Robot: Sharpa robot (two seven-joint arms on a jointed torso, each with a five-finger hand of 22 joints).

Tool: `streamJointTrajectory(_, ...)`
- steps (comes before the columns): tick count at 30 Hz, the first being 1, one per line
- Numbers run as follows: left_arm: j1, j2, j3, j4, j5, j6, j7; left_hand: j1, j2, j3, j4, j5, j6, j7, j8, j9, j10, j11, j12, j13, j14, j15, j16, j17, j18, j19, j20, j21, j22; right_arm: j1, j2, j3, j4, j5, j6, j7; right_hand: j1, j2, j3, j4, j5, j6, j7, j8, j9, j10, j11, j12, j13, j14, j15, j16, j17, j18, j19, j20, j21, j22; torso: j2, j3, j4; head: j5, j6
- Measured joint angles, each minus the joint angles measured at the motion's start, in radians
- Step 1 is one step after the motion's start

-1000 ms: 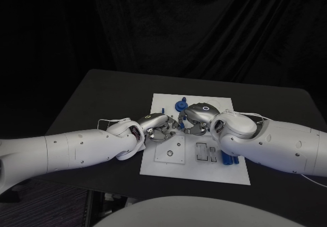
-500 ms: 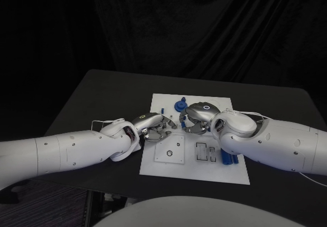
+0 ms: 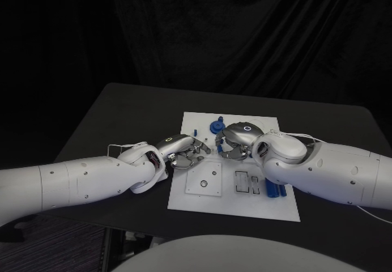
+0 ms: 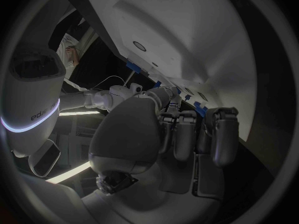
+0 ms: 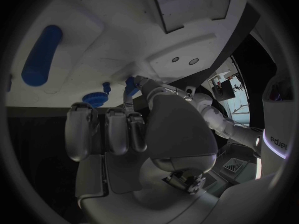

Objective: Assemble the parts on the task board

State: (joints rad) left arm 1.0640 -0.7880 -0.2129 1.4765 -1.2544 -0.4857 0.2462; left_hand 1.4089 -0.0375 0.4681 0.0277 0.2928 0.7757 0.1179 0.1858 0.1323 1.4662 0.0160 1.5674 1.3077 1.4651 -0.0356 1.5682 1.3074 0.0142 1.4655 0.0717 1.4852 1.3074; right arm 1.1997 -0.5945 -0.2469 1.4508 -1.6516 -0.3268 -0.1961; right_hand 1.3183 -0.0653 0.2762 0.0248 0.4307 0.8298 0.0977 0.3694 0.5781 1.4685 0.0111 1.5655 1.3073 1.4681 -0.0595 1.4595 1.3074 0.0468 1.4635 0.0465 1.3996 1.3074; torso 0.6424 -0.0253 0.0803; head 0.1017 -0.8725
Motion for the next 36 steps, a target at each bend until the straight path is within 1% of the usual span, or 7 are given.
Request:
streamJointTrajectory(5, 0.000, -0.001, 0.000, 0.000, 0.000, 0.000, 0.000, 0.000, 0.000, 0.000, 0.000, 0.000, 0.000, 0.000, 0.000, 0.001, 0.000, 0.000, 0.000, 0.000, 0.000, 0.000, 0.000, 0.000, 0.000, 0.000, 0.000, 0.000, 0.000, 0.000, 0.001, 0.000, -0.003, 0.000, 0.005, 0.000, 0.000, 0.000, 0.006, 0.000, -0.014, -0.005, 0.005, -0.015, -0.008, -0.004, 0.004, 0.000, 0.000, -0.004, 0.004, 0.000, 0.000, 0.000, 0.004, 0.004, -0.006, 0.000, 0.000, 0.0000, 0.0000, -0.001, 0.000)
streamJointTrajectory(12, 0.000, -0.001, 0.000, 0.000, 0.000, 0.000, 0.000, 0.000, 0.000, 0.000, 0.000, 0.000, 0.000, 0.000, 0.000, 0.001, 0.000, 0.000, 0.000, 0.000, 0.000, 0.000, 0.000, 0.000, 0.000, 0.000, 0.000, -0.004, 0.000, 0.000, 0.003, 0.000, -0.005, 0.000, 0.015, -0.001, 0.000, 0.000, 0.010, 0.004, -0.048, -0.013, 0.013, -0.062, -0.042, -0.002, 0.012, -0.004, 0.000, -0.004, 0.011, -0.004, 0.000, 0.000, 0.003, 0.011, -0.011, 0.000, 0.000, 0.0000, -0.0001, -0.004, 0.000)
streamJointTrajectory(14, 0.000, -0.001, 0.000, 0.000, 0.000, 0.000, 0.000, 0.000, 0.000, 0.000, 0.000, 0.000, 0.000, 0.000, 0.000, 0.001, 0.000, 0.000, 0.000, 0.000, 0.000, 0.000, 0.000, 0.000, 0.000, 0.000, 0.000, -0.004, 0.000, 0.000, 0.004, 0.000, -0.005, 0.000, 0.018, -0.002, -0.003, 0.000, 0.013, 0.007, -0.057, -0.021, 0.022, -0.082, -0.055, -0.002, 0.020, -0.006, 0.000, 0.000, 0.014, -0.011, 0.000, 0.000, 0.001, 0.013, -0.017, 0.000, 0.000, 0.0000, -0.0002, -0.005, 0.000)
streamJointTrajectory(19, 0.000, -0.001, 0.000, 0.000, 0.000, 0.000, 0.000, 0.000, 0.000, 0.000, 0.000, 0.000, 0.000, 0.000, 0.000, 0.001, 0.000, 0.000, 0.000, 0.000, 0.000, 0.000, 0.000, 0.000, 0.000, 0.000, 0.000, -0.004, 0.000, 0.000, 0.005, 0.000, -0.005, 0.000, 0.026, -0.003, -0.012, -0.004, 0.015, 0.004, -0.075, -0.023, 0.023, -0.114, -0.077, -0.002, 0.020, -0.009, 0.001, -0.004, 0.018, -0.011, 0.000, 0.000, 0.003, 0.018, -0.021, 0.000, 0.000, 0.0000, -0.0003, -0.005, 0.000)
streamJointTrajectory(21, 0.000, 0.000, 0.000, 0.000, 0.000, 0.000, 0.000, 0.000, 0.000, 0.000, 0.000, 0.000, 0.000, 0.000, 0.000, 0.001, 0.000, 0.000, 0.000, 0.000, 0.000, 0.000, 0.000, 0.000, 0.000, 0.000, 0.000, -0.004, 0.000, 0.000, 0.005, 0.000, -0.006, 0.000, 0.029, -0.003, -0.012, -0.004, 0.015, 0.004, -0.077, -0.028, 0.029, -0.129, -0.087, -0.002, 0.019, -0.016, 0.001, -0.004, 0.018, -0.015, 0.000, 0.000, 0.003, 0.018, -0.025, 0.000, 0.000, -0.0001, -0.0003, -0.006, 0.000)
streamJointTrajectory(29, 0.000, 0.001, 0.000, -0.001, 0.000, 0.001, -0.001, 0.000, 0.000, 0.000, 0.000, 0.000, 0.000, 0.000, 0.000, 0.001, 0.000, 0.000, 0.000, 0.000, 0.000, 0.000, 0.000, 0.000, 0.000, 0.000, 0.000, -0.004, 0.000, 0.000, 0.005, 0.000, -0.007, 0.001, 0.046, -0.009, -0.017, -0.010, 0.018, 0.007, -0.135, -0.053, 0.031, -0.201, -0.142, -0.002, 0.019, -0.036, 0.001, -0.004, 0.018, -0.023, 0.000, 0.000, 0.003, 0.018, -0.042, 0.000, 0.000, 0.0000, -0.0003, -0.005, 0.000)
streamJointTrajectory(36, 0.000, 0.001, 0.000, -0.002, 0.000, 0.001, -0.001, 0.000, 0.000, 0.000, 0.000, 0.000, 0.000, 0.000, 0.000, 0.001, 0.000, 0.000, 0.000, 0.000, 0.000, 0.000, 0.000, 0.000, 0.000, 0.000, 0.000, -0.004, 0.000, 0.000, 0.006, 0.000, -0.008, 0.001, 0.056, -0.013, -0.010, -0.017, 0.003, 0.010, -0.191, -0.115, 0.021, -0.269, -0.197, -0.002, 0.012, -0.061, 0.001, 0.000, 0.014, -0.030, 0.000, 0.000, 0.003, 0.018, -0.054, 0.000, 0.000, 0.0000, -0.0004, -0.004, 0.000)
